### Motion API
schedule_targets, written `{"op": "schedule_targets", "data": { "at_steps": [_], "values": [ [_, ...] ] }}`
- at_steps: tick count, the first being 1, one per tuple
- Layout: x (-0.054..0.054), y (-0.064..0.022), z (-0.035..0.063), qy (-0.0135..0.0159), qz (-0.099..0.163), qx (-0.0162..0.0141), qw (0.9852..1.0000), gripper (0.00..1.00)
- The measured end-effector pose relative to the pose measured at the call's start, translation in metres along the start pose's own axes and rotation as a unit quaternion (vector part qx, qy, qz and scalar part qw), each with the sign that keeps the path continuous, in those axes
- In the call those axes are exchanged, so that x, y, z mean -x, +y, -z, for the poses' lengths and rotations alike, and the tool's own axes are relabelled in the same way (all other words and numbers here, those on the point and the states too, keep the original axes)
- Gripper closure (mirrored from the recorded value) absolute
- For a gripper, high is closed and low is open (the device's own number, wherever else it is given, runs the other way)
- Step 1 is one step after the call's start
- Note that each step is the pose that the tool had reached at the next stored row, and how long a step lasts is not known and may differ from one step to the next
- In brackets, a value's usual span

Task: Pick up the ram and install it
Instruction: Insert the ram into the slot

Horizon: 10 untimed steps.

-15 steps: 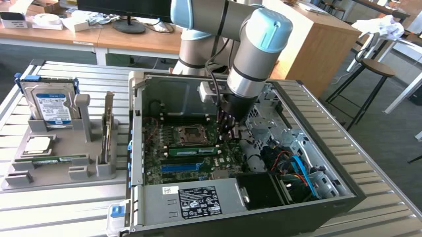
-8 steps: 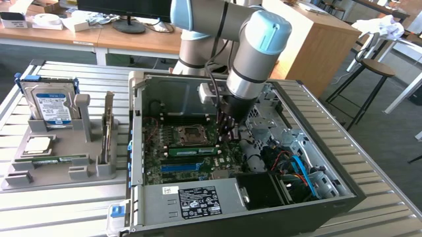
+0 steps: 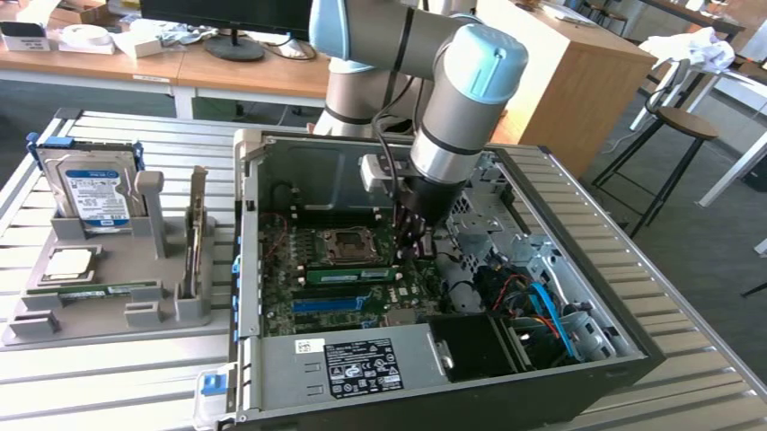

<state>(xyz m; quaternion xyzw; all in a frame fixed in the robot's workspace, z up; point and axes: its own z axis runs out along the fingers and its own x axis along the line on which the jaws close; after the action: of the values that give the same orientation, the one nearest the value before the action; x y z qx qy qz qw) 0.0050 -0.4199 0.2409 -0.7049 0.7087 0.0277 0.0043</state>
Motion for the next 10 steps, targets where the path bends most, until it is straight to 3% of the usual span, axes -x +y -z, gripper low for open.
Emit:
{"op": "schedule_targets", "data": {
  "at_steps": [10],
  "values": [
    [-0.0004,-0.0001,-0.0024,-0.0001,0.000,-0.0001,1.0000,0.90]
  ]
}}
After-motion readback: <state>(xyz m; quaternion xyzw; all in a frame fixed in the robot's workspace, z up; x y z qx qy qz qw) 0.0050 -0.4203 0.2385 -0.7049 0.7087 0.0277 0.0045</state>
